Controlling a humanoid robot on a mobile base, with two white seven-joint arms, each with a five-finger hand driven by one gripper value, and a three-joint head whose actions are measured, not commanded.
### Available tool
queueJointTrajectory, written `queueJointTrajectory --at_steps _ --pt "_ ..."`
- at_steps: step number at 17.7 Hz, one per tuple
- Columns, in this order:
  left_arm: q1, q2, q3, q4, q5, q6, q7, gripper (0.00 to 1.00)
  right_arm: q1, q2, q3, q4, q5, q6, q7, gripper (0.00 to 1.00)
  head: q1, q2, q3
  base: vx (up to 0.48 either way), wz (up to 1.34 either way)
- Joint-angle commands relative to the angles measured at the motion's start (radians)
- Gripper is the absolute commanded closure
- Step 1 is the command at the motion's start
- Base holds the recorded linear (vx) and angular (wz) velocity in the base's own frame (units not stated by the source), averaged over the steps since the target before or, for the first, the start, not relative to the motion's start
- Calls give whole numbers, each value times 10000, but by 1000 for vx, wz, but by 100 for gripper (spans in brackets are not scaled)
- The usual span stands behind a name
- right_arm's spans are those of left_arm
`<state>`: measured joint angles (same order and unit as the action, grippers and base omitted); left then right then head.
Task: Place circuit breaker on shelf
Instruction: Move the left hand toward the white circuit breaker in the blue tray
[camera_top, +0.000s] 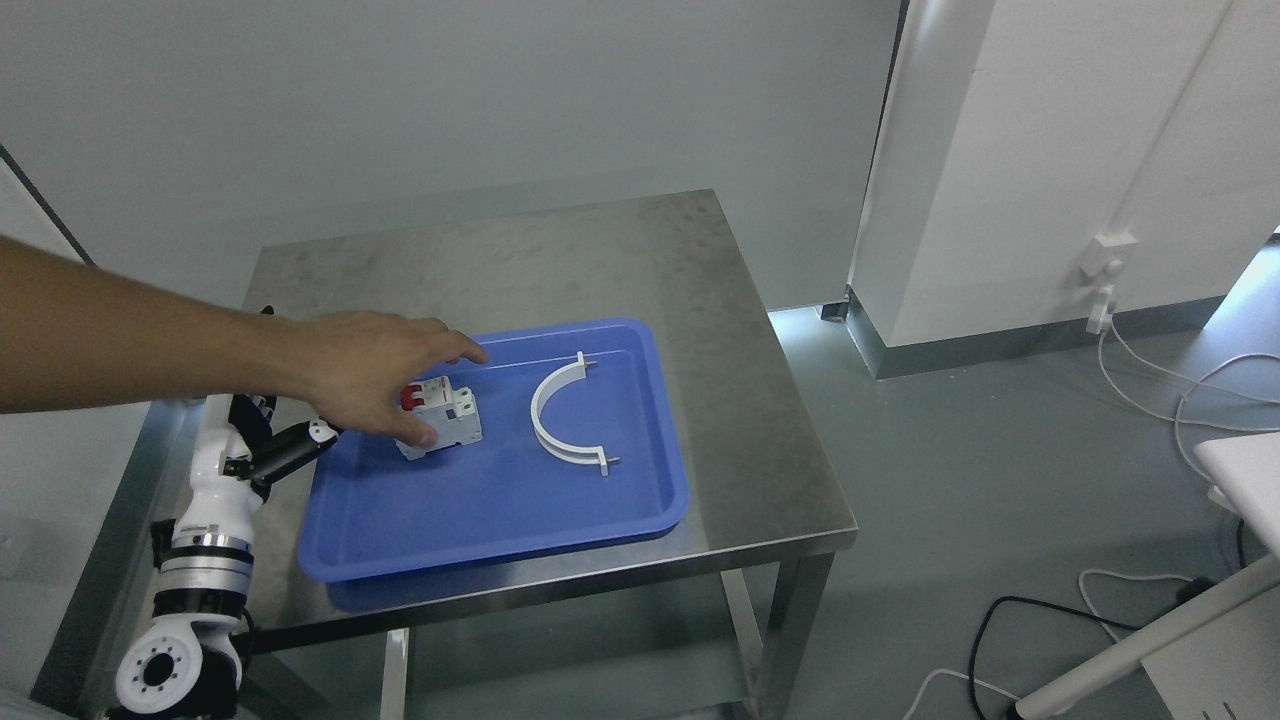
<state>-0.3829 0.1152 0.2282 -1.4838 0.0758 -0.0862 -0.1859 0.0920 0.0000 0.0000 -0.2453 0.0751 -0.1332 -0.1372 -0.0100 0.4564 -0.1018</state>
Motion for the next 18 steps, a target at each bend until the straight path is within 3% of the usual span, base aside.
queueJointTrajectory --at_steps 1,9,12,16,18 --pt "-36 533 -27 127 9 3 -149 0 0 -175 199 -1 0 2114 7 0 0 0 0 0 0" --pt "-297 1486 -317 66 -6 3 -3002 1 0 -175 199 -1 0 2114 7 0 0 0 0 0 0" --pt "-480 1517 -809 97 -663 48 -2989 2 0 -175 199 -1 0 2114 7 0 0 0 0 0 0" --pt "-512 1379 -978 158 -2841 155 -3019 3 0 -175 199 -1 0 2114 7 0 0 0 0 0 0" --pt "-542 1364 -1055 128 -2967 568 -3126 7 0 -175 199 -1 0 2114 7 0 0 0 0 0 0"
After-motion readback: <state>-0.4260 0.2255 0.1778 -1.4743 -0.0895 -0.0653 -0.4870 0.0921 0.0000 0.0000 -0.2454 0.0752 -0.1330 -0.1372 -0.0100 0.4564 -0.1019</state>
